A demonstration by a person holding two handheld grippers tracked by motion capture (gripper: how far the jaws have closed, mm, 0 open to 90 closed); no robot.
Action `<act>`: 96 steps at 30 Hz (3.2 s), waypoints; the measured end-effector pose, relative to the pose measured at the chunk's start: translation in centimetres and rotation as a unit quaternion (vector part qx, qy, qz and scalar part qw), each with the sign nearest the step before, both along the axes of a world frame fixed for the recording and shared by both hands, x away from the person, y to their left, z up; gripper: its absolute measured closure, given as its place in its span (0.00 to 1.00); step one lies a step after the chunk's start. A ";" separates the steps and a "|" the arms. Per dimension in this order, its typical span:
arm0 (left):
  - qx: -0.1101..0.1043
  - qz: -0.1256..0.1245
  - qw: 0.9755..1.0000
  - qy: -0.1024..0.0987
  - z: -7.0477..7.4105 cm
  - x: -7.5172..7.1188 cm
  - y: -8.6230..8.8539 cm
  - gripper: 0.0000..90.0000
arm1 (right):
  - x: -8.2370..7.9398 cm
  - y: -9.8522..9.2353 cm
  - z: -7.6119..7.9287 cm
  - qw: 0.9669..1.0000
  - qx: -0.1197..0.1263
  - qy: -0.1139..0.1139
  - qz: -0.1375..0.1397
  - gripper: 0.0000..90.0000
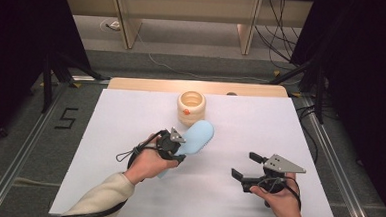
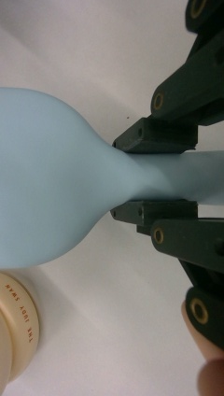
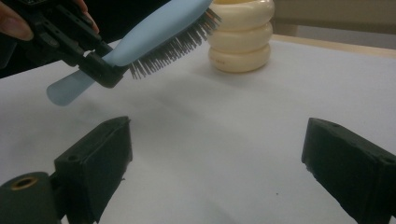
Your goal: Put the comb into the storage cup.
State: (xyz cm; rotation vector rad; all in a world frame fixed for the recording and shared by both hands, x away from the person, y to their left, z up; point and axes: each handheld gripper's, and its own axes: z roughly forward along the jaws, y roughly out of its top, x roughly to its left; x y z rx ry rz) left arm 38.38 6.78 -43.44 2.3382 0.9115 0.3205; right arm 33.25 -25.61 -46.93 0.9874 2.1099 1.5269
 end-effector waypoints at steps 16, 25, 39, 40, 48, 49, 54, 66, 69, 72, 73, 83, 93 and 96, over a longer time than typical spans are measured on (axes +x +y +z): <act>-0.014 -0.006 1.000 -0.008 0.5 -0.4 -0.4 0.77 | 1.9 2.8 0.4 1.000 0.017 0.003 0.012 0.08; -0.018 -0.009 1.000 -0.014 0.8 -0.6 -0.5 0.77 | 2.8 3.8 0.6 1.000 0.026 0.002 0.013 0.07; -0.024 -0.011 0.999 -0.022 1.1 -0.9 -0.8 0.77 | 4.3 5.5 1.5 0.999 0.043 0.004 0.015 0.06; -0.026 -0.010 0.999 -0.023 1.1 -1.0 -0.9 0.77 | 4.4 5.6 1.6 0.999 0.044 0.003 0.016 0.06; -0.026 -0.009 0.999 -0.025 1.1 -1.1 -1.1 0.77 | 4.7 6.6 2.1 0.999 0.049 0.001 0.021 0.05; -0.027 -0.009 0.999 -0.026 1.1 -1.2 -1.2 0.77 | 4.8 6.7 2.1 0.999 0.049 0.003 0.021 0.05; -0.030 -0.013 0.999 -0.027 1.1 -1.3 -1.3 0.77 | 5.1 7.0 2.1 0.998 0.052 0.004 0.020 0.05; -0.034 -0.012 0.999 -0.033 1.3 -1.6 -1.7 0.77 | 6.1 8.0 2.5 0.997 0.067 0.009 0.023 0.03; -0.034 -0.011 0.999 -0.034 1.3 -1.6 -1.7 0.77 | 6.1 8.1 2.5 0.997 0.068 0.011 0.024 0.02; -0.037 -0.012 0.999 -0.035 1.3 -1.7 -1.8 0.77 | 6.2 8.2 2.4 0.997 0.072 0.013 0.025 0.02; -0.037 -0.013 0.999 -0.035 1.3 -1.8 -1.9 0.77 | 6.3 8.3 2.4 0.997 0.073 0.014 0.026 0.02; -0.045 -0.005 0.998 -0.038 1.3 -1.8 -1.9 0.77 | 7.2 9.1 2.4 0.996 0.086 0.023 0.026 0.01; -0.053 -0.005 0.998 -0.041 1.4 -1.8 -2.0 0.77 | 7.7 9.9 2.3 0.994 0.098 0.033 0.027 0.07; -0.057 -0.003 0.997 -0.043 1.4 -1.8 -1.9 0.77 | 7.7 10.0 2.4 0.994 0.102 0.034 0.029 0.10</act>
